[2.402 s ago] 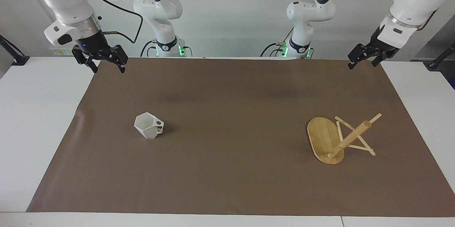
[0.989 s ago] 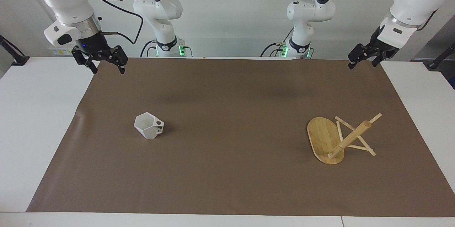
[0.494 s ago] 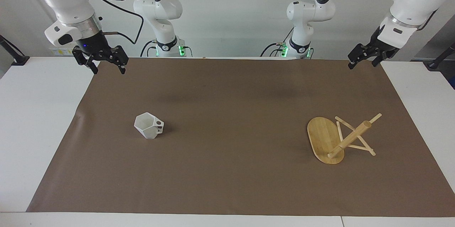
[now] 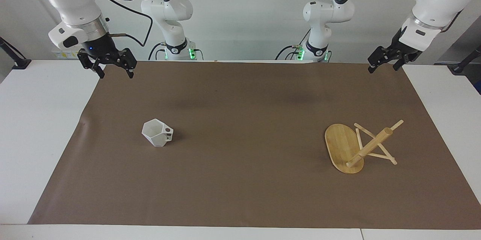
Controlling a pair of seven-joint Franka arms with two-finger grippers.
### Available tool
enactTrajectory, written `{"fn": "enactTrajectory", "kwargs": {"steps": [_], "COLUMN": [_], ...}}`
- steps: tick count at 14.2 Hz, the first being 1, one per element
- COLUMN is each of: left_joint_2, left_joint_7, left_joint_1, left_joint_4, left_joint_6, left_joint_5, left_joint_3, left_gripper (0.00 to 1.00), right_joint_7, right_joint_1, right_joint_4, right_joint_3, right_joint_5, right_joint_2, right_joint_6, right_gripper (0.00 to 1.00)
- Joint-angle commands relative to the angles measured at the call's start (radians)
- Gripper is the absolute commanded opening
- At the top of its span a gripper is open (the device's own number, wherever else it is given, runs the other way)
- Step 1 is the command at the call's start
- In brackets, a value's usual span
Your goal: Hang cup on rack
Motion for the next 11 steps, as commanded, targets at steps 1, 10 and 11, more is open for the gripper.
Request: {"fn": "enactTrajectory", "kwargs": {"steps": [1,10,11], "left_joint_2": [-0.027,-0.028,-0.045], "left_joint_7": [0.005,0.009,0.005], "left_joint_1": [0.003,-0.006,-0.012], "left_joint_4": [-0.030,-0.041,-0.067], "left_joint_6": [0.013,-0.024,-0.019], "left_joint_5": [0.014,0.014,0.014], "left_joint_3": [-0.001,-0.002,-0.004], "left_gripper": [1.00,1.00,1.00], "right_joint_7": [-0.024,-0.021,-0.021], "right_joint_1": [-0.007,-0.007,-0.007], "right_joint_4": [-0.019,-0.025,-0.025], "right_joint_3": [0.000,0.000,0.000], "right_joint_5": [0.012,0.012,0.012], "right_joint_2": [-0.018,-0.020,-0.020], "right_joint_6": [0.006,0.019,0.019], "right_gripper": [1.00,1.00,1.00]}}
